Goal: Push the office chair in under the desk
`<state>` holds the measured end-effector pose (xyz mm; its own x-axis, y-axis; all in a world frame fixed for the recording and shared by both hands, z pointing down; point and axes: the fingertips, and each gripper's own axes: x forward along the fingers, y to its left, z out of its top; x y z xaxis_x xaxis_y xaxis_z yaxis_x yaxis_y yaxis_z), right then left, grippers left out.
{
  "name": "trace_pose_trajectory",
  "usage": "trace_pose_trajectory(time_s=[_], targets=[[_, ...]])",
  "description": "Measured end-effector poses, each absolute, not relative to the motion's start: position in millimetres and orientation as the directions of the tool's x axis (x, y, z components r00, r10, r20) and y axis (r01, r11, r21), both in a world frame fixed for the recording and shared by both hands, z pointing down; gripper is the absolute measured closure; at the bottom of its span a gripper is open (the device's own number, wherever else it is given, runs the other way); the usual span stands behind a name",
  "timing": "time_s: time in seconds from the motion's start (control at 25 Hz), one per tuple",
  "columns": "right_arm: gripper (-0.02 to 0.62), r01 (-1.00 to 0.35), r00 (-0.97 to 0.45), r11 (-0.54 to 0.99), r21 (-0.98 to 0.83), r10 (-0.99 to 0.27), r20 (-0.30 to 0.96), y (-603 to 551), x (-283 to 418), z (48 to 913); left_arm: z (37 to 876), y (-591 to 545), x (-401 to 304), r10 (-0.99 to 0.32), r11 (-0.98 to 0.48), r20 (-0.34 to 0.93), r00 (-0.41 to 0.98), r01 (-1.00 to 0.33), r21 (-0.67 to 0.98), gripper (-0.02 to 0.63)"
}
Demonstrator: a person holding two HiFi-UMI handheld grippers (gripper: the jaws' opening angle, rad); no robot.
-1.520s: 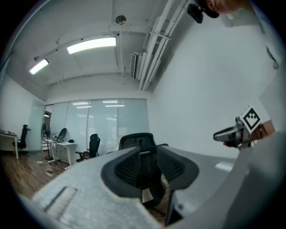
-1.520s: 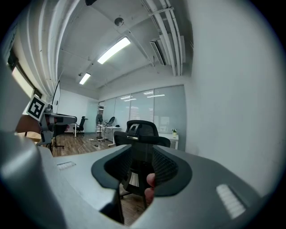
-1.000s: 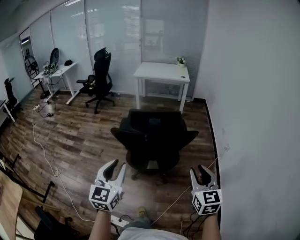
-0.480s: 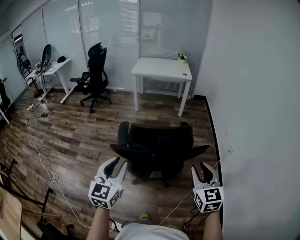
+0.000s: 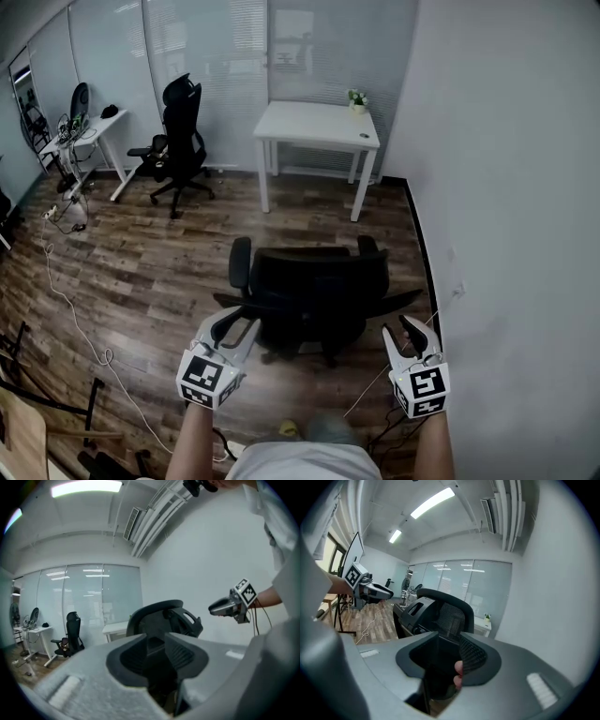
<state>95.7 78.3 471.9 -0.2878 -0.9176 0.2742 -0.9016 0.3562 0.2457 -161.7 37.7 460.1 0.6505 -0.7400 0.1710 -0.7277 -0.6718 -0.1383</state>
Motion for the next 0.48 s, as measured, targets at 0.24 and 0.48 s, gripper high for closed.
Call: trace_pose_trajectory(time_s=[0.24,0.48], targets=[[0.474,-0.833,-0.326,0.440,0.336,-0.880,0.344,63,103,481,475,24,-146,-0.698,-0.715,0.236,0.676,-0.674,-0.184,0.474],[0.474,-0.716,-0.344,0.530,0.454,-0.834,0.431,37,113,490,484,7,-122,-0.644,-0.765,0.344,0.683,-0.579,-0.284,0.460]])
